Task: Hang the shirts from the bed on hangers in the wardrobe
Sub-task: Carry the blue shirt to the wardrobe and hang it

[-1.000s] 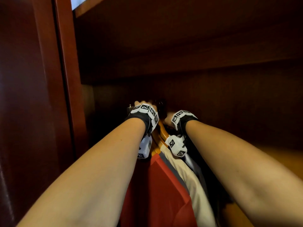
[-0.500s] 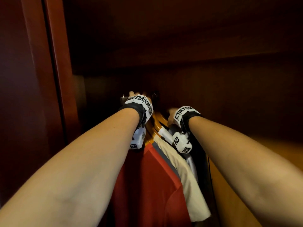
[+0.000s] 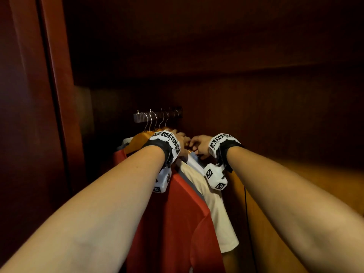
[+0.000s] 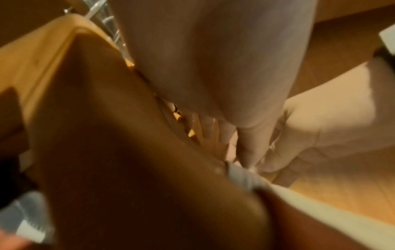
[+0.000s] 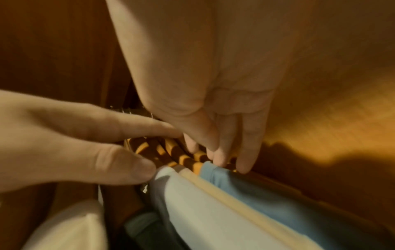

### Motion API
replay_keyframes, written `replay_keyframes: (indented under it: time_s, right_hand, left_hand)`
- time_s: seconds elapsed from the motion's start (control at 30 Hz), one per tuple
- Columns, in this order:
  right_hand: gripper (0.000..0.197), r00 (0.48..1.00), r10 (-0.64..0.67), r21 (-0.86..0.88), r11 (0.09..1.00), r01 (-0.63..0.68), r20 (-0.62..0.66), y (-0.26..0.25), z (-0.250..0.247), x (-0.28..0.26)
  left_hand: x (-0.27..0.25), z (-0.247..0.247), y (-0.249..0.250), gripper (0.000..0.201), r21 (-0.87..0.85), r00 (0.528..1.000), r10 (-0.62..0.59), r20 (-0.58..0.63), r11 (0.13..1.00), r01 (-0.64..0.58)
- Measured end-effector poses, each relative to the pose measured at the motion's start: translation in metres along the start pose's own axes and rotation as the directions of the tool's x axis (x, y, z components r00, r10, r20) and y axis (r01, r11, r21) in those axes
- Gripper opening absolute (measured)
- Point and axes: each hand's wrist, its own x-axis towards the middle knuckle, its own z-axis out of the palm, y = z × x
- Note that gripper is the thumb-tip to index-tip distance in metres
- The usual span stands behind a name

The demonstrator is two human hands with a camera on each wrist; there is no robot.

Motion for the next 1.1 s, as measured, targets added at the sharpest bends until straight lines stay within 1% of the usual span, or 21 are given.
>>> replay_keyframes:
  time_s: [0.07,0.13,0.2,0.23,0.3,0.33,0.4,0.47,0.5,0.57,0.6,0.7,0.77,0.9,1.1]
  right_hand:
    - [0.029,0.999,0.026,0.016,1.0,-0.026,-0.021,0.005,0.001,0.002]
    - [0.025,0.998,0.054,0.004,0.999,-0.054,-0.044,0.009,0.0,0.004]
    - [0.025,0.995,0.073,-0.086,0.993,-0.079,-0.065,0.011,-0.002,0.004]
    - [0.027,0.994,0.084,-0.145,0.985,-0.094,-0.072,0.012,-0.003,0.003]
    - [0.028,0.995,0.089,-0.234,0.967,-0.099,-0.054,0.016,-0.001,0.003]
    - [0.027,0.994,0.096,-0.249,0.963,-0.104,-0.044,0.018,0.001,0.006]
    - [0.022,0.987,0.145,-0.239,0.958,-0.156,-0.063,0.02,0.008,0.009]
    - [0.034,0.972,0.208,-0.177,0.958,-0.226,-0.112,0.021,0.012,0.011]
    - [0.04,0.968,0.212,-0.142,0.963,-0.231,-0.134,0.023,0.013,0.012]
    - [0.046,0.966,0.208,-0.098,0.97,-0.224,-0.153,0.028,0.016,0.012]
    - [0.05,0.964,0.224,-0.091,0.967,-0.238,-0.145,0.03,0.018,0.011]
    - [0.069,0.939,0.332,-0.099,0.935,-0.34,-0.093,0.037,0.023,0.016]
    - [0.068,0.937,0.345,-0.069,0.935,-0.349,-0.06,0.038,0.023,0.016]
    - [0.064,0.939,0.34,-0.038,0.939,-0.342,-0.052,0.037,0.024,0.015]
    - [0.075,0.941,0.337,0.015,0.941,-0.337,0.033,0.033,0.031,0.016]
  left_hand:
    - [0.001,0.005,-0.001,0.064,0.08,0.999,0.023,0.03,0.996,-0.025]
    - [0.004,0.015,-0.002,0.061,0.103,0.995,0.025,0.096,0.994,-0.035]
    - [0.007,0.025,-0.004,0.067,0.175,0.992,-0.015,0.127,0.984,-0.007]
    - [0.01,0.029,-0.005,0.068,0.205,0.992,-0.038,0.12,0.979,0.013]
    - [0.019,0.037,-0.009,0.065,0.215,0.993,-0.037,0.108,0.976,0.013]
    - [0.019,0.037,-0.01,0.065,0.229,0.992,-0.044,0.119,0.973,0.016]
    - [0.017,0.036,-0.01,0.067,0.248,0.993,-0.035,0.116,0.969,0.005]
    - [0.017,0.038,-0.007,0.067,0.254,0.993,-0.036,0.109,0.967,0.007]
    - [0.015,0.037,-0.005,0.066,0.267,0.993,-0.044,0.109,0.964,0.014]
    - [0.015,0.039,-0.004,0.065,0.287,0.992,-0.056,0.111,0.958,0.022]
    - [0.014,0.038,-0.003,0.064,0.29,0.992,-0.064,0.108,0.956,0.03]
    - [0.011,0.038,-0.003,0.06,0.293,0.993,-0.072,0.092,0.955,0.042]
    - [0.012,0.04,-0.003,0.06,0.287,0.993,-0.069,0.094,0.957,0.04]
    - [0.013,0.047,-0.004,0.06,0.293,0.993,-0.084,0.082,0.954,0.057]
    - [0.009,0.04,-0.006,0.06,0.233,0.993,-0.06,0.101,0.972,0.035]
